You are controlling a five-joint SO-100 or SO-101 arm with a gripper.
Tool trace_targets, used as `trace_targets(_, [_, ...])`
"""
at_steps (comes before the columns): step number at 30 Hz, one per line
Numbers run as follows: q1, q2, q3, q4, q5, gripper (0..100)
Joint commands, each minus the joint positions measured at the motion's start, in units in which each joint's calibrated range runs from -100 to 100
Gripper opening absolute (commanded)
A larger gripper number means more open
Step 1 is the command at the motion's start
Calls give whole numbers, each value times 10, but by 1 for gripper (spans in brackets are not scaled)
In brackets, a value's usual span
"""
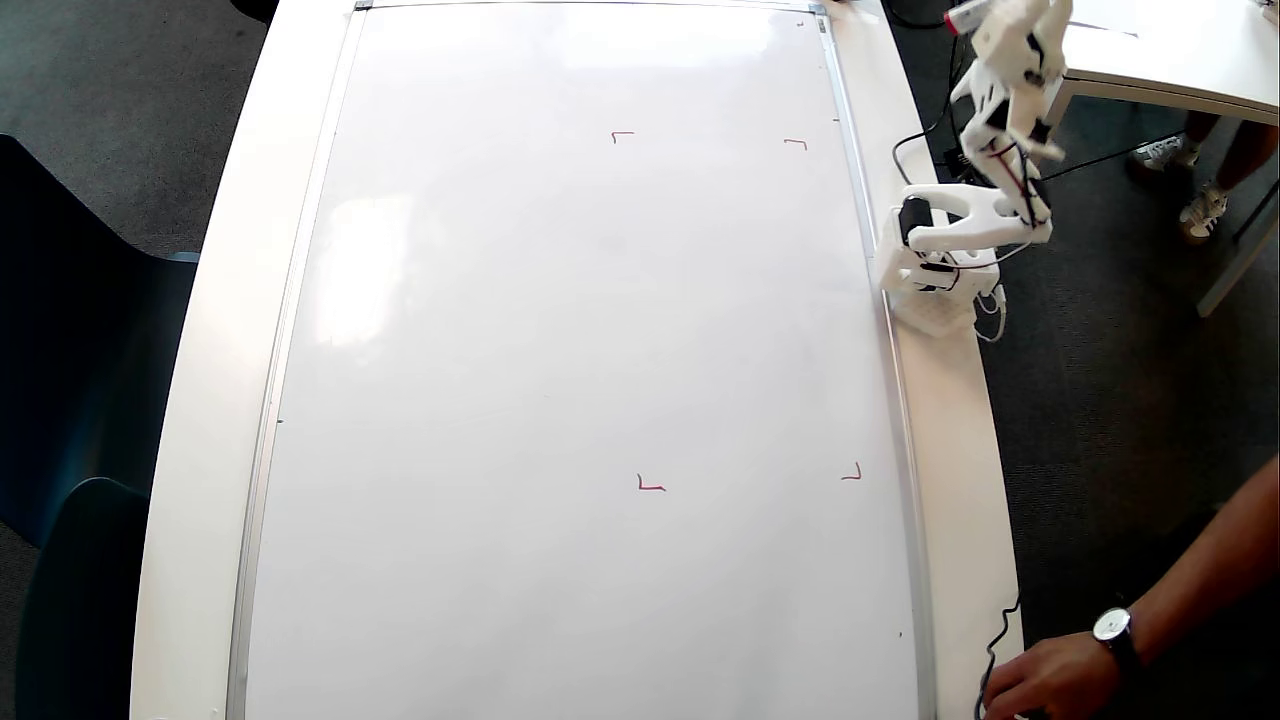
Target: Draw on a whiteboard a robot head using a pen attached to the gripper
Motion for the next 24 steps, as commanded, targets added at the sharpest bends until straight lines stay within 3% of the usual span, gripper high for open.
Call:
trace_targets(1, [-52,156,-322,387,-12,1])
trace_targets(4, [-61,227,-441,548,7,1])
trace_targets(5, [-63,278,-514,648,19,1])
trace_targets(9, [-82,364,-612,827,23,1])
trace_targets(10, [-93,401,-655,918,21,1])
trace_targets(15, [-135,480,-714,1165,19,1])
trace_targets(24, [-234,599,-707,1388,23,1])
